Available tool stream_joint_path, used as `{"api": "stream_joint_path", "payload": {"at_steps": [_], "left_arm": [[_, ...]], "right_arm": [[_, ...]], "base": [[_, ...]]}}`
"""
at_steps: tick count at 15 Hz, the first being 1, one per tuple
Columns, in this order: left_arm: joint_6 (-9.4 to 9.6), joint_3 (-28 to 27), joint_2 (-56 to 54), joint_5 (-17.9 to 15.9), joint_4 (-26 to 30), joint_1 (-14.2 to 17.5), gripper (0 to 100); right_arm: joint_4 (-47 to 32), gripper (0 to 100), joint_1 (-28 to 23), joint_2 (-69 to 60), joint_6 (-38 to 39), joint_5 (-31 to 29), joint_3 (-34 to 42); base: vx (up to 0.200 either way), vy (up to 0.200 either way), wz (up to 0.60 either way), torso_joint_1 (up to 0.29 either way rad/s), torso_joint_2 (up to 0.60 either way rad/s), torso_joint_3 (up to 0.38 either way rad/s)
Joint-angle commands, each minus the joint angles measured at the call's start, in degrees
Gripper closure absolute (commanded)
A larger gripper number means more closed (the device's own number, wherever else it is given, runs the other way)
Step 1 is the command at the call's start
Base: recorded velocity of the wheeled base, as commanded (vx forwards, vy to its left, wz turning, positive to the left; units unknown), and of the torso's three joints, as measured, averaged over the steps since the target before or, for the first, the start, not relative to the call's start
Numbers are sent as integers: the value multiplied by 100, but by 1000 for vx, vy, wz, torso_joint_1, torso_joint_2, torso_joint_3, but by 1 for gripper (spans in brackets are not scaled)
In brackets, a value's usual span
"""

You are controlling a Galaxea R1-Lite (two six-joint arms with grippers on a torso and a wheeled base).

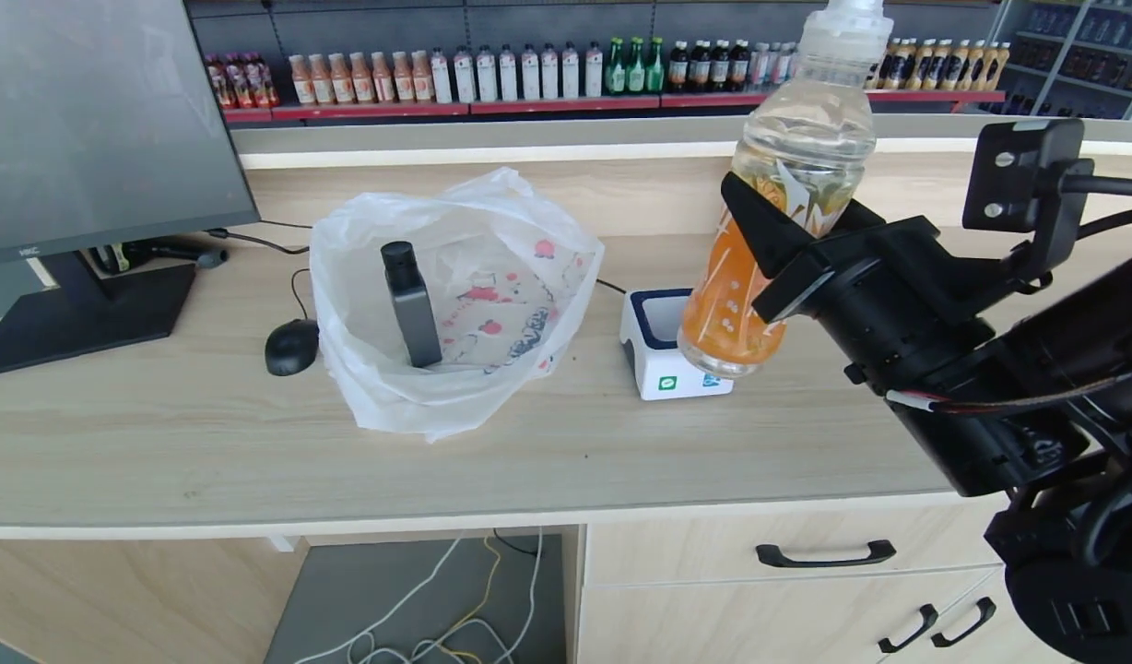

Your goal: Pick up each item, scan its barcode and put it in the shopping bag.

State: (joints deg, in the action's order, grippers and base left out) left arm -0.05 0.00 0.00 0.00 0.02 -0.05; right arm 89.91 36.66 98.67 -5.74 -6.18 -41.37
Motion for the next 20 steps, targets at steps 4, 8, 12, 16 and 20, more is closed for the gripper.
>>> {"api": "stream_joint_path", "payload": {"at_steps": [4,8,12,16,20], "left_arm": [[5,0,0,0,-2,-4,0],[5,0,0,0,-2,-4,0],[5,0,0,0,-2,5,0],[5,0,0,0,-2,-4,0],[5,0,0,0,-2,-4,0]], "right_arm": [[9,100,-1,3,354,12,-64],[9,100,-106,56,1251,12,-55],[9,100,-431,399,1936,240,-442],[9,100,-537,653,2763,196,-776],[9,100,-871,917,3492,143,-1066]], "base": [[0,0,0,0,0,0],[0,0,0,0,0,0],[0,0,0,0,0,0],[0,0,0,0,0,0],[0,0,0,0,0,0]]}}
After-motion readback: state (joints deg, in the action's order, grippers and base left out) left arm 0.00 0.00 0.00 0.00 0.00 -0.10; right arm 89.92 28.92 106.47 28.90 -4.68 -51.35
